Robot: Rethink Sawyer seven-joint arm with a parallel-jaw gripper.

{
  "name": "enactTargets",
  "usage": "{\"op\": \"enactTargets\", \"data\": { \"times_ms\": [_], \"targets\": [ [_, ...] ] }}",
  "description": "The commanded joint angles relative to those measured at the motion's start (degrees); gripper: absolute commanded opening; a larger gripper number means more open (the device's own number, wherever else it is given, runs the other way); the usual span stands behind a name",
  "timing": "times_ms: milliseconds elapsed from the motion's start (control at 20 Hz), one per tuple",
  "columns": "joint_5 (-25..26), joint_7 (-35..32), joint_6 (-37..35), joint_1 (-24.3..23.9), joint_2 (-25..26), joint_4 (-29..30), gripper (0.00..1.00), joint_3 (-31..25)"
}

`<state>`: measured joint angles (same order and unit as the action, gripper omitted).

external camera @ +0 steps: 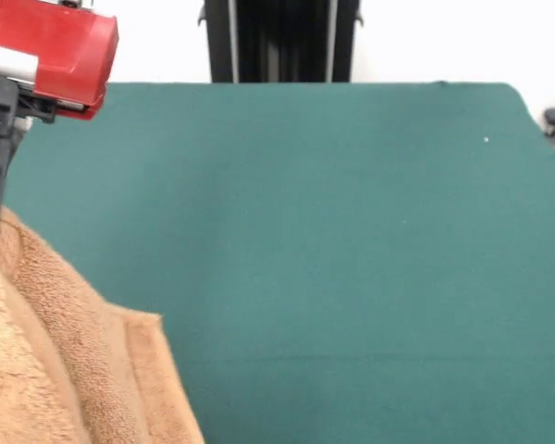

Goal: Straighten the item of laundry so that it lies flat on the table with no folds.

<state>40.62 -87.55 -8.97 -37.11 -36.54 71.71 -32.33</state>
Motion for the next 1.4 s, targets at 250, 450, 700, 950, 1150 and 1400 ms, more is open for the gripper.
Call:
{"op": "enactTargets", "data": {
  "times_ms": [250, 450, 700, 950, 1150, 1400],
  "targets": [
    [9.2, 14.3, -6.1, 3.7, 2.6, 6.9, 0.00, -8.0],
    [11.3, 20.8, -7.4, -1.2, 4.2, 8.0, 0.00, -13.7],
    [13.4, 25.8, -9.7, -5.0, 5.6, 8.2, 0.00, -18.2],
    [16.3, 24.7, -9.1, -3.9, 5.3, 7.4, 0.00, -16.7],
    [16.4, 29.1, -10.0, -6.0, 6.6, 6.7, 0.00, -19.4],
    [17.7, 31.9, -10.2, -7.1, 8.3, 5.1, 0.00, -21.0]
  ]
}}
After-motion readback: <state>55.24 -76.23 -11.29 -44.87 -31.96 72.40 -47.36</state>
